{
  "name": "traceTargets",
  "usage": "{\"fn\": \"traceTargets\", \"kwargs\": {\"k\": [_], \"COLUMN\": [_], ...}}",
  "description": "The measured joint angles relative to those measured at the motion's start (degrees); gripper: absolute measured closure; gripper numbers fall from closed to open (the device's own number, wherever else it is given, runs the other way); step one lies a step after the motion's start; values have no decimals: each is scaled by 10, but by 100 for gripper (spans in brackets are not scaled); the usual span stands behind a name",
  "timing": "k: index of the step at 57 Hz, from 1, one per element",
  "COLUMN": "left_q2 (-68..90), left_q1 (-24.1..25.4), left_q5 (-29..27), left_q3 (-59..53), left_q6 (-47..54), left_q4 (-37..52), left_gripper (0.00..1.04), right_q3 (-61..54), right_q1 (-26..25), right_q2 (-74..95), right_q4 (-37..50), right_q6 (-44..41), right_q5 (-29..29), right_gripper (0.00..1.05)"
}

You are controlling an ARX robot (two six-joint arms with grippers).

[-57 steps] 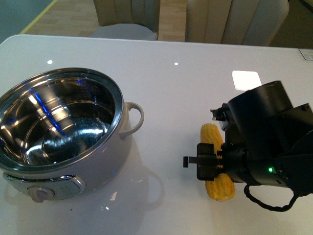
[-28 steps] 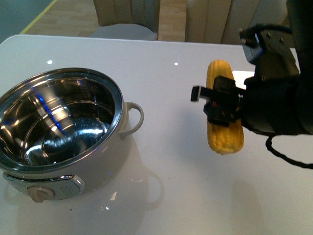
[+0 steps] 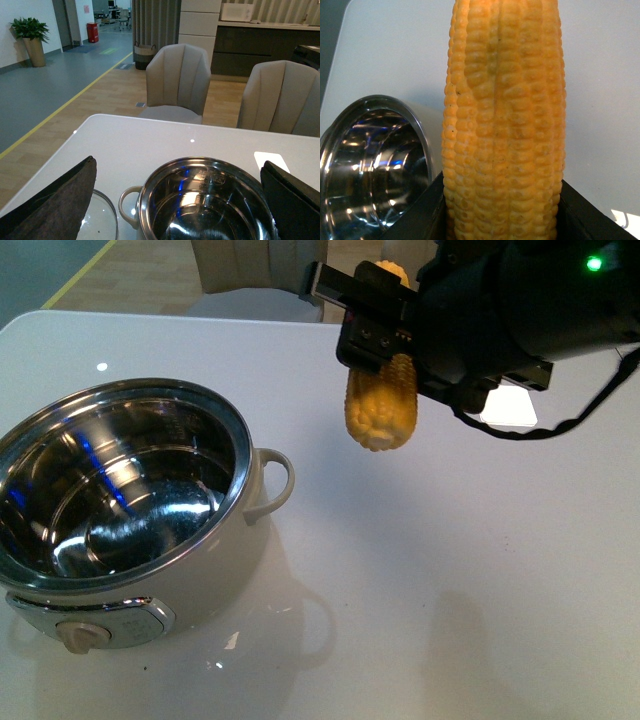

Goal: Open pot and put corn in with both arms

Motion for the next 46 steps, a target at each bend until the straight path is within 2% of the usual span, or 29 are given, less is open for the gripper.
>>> {"fn": "traceTargets", "kwargs": {"k": [22, 46], "left_q2": [0, 0], "left_q1": [0, 0], "left_q5": [0, 0], "left_q3": [0, 0], "left_q6": [0, 0], "left_q4": [0, 0], "left_gripper": [7, 7], "right_q3": [139, 233], "right_q1": [56, 121], "right_q2": [94, 192], "right_q4": [-36, -69], "right_q6": [85, 132], "right_q5": [-11, -28], "right_gripper": [60, 58]}}
